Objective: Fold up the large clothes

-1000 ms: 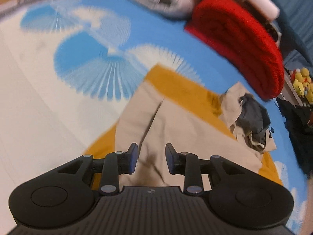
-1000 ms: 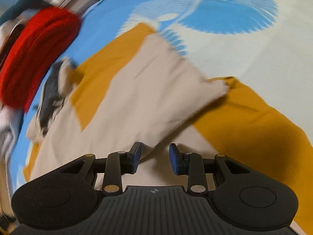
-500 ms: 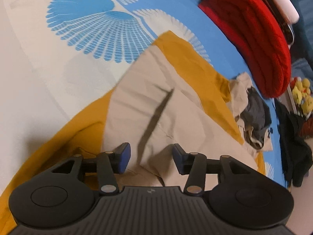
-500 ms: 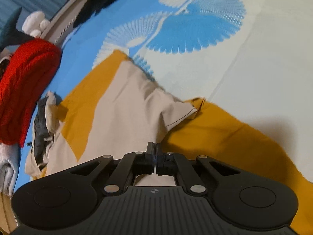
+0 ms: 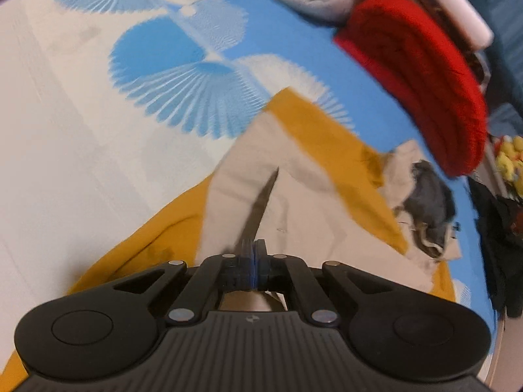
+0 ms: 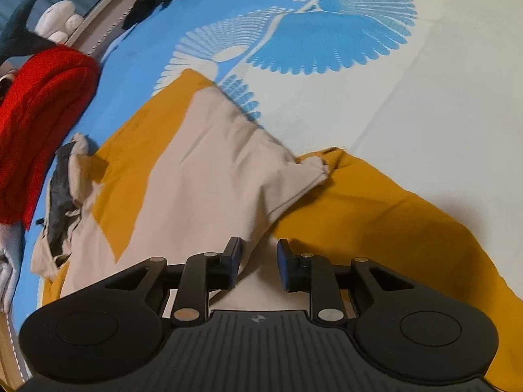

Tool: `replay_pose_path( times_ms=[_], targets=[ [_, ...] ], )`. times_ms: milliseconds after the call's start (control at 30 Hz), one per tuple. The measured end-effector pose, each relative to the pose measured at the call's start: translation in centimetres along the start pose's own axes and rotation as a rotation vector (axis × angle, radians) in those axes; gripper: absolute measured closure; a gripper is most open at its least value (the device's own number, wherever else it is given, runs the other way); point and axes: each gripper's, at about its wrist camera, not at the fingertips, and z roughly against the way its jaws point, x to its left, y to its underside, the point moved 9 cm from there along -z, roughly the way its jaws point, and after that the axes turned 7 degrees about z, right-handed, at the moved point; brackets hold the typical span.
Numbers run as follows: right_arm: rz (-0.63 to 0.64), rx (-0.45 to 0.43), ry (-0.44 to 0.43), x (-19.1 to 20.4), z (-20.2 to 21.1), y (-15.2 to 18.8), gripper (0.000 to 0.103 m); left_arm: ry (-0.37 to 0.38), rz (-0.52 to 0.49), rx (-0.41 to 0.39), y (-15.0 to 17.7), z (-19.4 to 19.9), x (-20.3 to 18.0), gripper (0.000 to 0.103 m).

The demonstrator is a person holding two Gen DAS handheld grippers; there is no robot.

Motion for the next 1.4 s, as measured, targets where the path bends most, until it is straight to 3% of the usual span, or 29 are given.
replay_pose_path(
  times_ms=[200, 300, 400, 467, 567, 700, 833, 1000, 1100, 1200, 1400],
  targets=[
    [-0.051, -0.048, 0.023, -1.0, 0.6, -0.7, 0.078, -0.1, -0.044, -0.145, -1.9, 1.5, 0.5, 0.103],
    [-0.059, -0.045, 0.03, -1.2, 0.6, -0.7, 0.078, -0.029, -0.092, -0.188, -2.3, 2.3, -1.1, 0.103],
    [-0.026, -0.01, 0.026, -0.4, 0.2, 0.3, 0.078, 0.08, -0.196, -0.119, -0.9, 1.6, -4.1, 0.098],
    [0.016, 0.004, 0.022, 0.6, 0.2, 1.1, 0.078, 0.105, -0.236, -0.049, 0.5, 0.4, -4.9, 0.093],
    [0.129, -0.036, 0.0, 3.0, 1.0, 1.5, 0.078, 0.068, -0.231, 0.031, 1.8, -1.7, -4.4, 0.091],
    [0.228, -0.12, -0.089, 5.9, 2.5, 1.1, 0.078, 0.011, -0.142, 0.09, 1.6, -3.4, -2.1, 0.09],
    [0.21, -0.187, -0.109, 5.2, 3.0, -1.8, 0.076, -0.001, -0.129, 0.088, 1.2, -3.3, -1.4, 0.09],
    [0.066, -0.074, 0.022, -0.1, 0.5, -3.0, 0.075, 0.001, -0.151, 0.064, 1.2, -3.0, -2.2, 0.081],
    [0.033, -0.05, 0.033, -0.9, 0.0, -2.8, 0.075, 0.012, -0.18, 0.045, 1.4, -2.7, -2.9, 0.08],
    [0.048, -0.095, 0.038, -0.4, 1.1, -3.2, 0.075, 0.019, -0.206, 0.023, 1.3, -2.3, -3.5, 0.078],
    [-0.011, -0.245, -0.059, 0.4, 3.7, -5.1, 0.075, 0.029, -0.241, 0.002, 1.4, -2.0, -4.3, 0.078]
  ],
)
